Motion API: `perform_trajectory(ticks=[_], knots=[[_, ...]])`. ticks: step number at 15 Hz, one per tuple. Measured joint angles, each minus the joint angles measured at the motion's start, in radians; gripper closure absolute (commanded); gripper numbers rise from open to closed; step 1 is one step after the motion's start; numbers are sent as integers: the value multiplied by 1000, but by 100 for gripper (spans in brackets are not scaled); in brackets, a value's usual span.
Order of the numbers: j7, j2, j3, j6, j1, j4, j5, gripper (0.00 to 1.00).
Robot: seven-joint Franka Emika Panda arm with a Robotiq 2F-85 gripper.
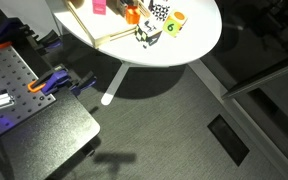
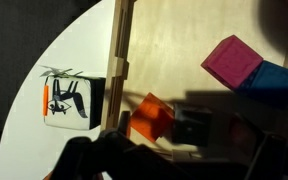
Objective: Remove the block with a black square image on top from the wooden tray and place it on the table
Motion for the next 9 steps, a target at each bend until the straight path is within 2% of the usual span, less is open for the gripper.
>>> perform_trajectory(ticks=[9], knots=[[25, -52, 0, 19, 7, -61, -8, 0]])
